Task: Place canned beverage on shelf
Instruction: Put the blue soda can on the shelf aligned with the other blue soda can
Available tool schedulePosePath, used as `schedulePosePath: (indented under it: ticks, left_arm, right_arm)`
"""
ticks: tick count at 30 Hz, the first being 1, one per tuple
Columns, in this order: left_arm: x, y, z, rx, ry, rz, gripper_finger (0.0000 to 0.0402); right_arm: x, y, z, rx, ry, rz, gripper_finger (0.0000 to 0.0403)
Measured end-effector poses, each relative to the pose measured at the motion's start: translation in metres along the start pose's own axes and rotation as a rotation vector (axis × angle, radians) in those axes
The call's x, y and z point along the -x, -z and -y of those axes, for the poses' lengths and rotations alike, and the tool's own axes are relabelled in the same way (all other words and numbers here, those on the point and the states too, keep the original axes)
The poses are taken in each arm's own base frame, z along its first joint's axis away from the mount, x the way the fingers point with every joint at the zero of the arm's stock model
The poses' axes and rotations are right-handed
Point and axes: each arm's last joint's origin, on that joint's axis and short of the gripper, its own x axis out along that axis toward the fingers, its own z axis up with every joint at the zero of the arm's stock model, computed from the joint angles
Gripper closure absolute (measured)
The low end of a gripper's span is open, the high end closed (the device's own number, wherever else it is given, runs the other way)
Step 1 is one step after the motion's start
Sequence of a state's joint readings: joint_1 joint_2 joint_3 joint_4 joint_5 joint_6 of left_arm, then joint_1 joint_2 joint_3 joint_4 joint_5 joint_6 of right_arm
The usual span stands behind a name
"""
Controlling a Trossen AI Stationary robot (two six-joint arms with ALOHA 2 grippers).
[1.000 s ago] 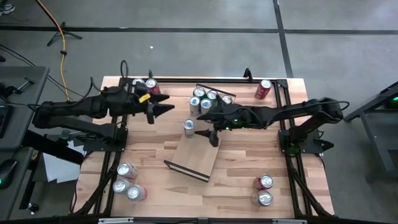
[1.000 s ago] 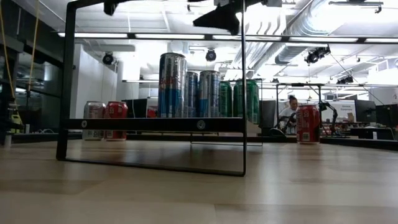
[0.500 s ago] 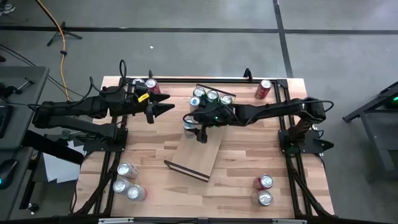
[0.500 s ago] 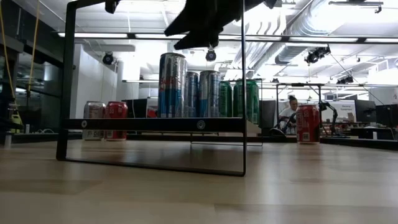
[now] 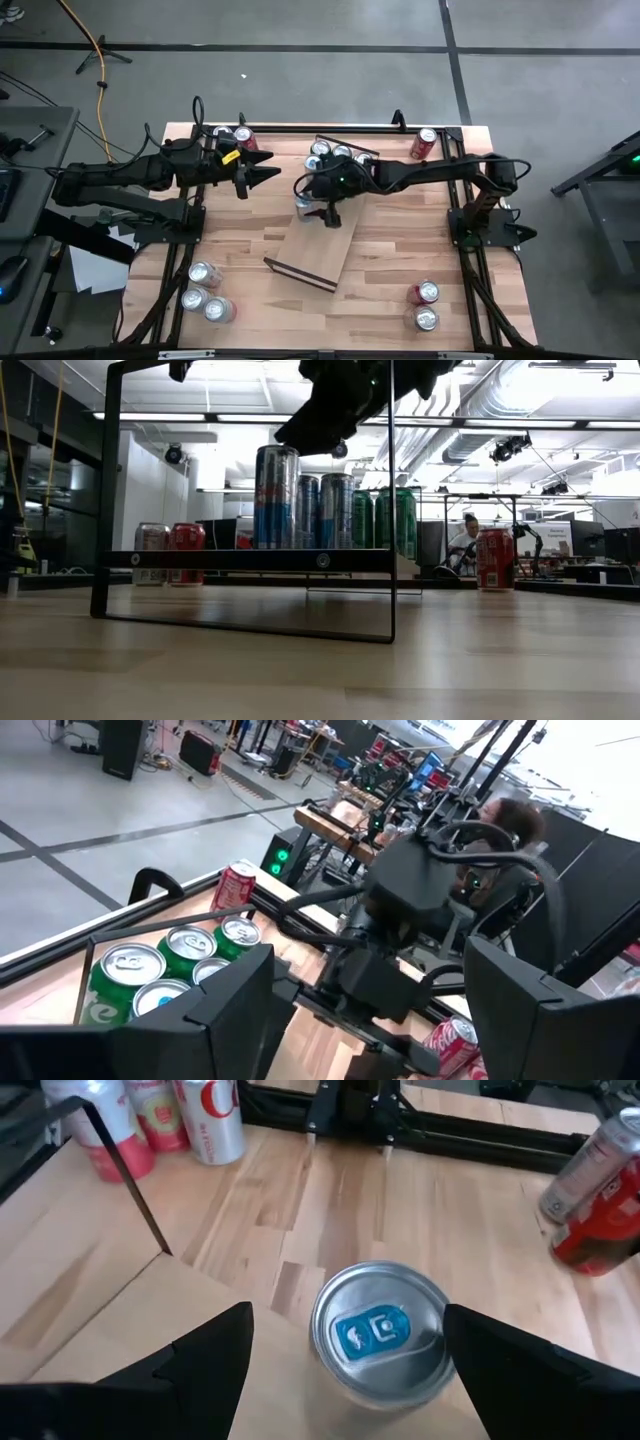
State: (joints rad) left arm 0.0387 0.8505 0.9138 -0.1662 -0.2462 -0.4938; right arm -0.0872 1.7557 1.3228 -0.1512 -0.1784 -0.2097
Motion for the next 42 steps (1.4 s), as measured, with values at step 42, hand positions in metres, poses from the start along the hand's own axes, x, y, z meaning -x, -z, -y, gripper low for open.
schedulePosePath:
  ticks: [42]
  left_arm:
    - [0.0,0.0,0.0,-0.002,0.002,0.002,0.0154]
  right_arm:
    - [0.029,-0.01,-0.032,0.011,-0.081,-0.066,0.0091]
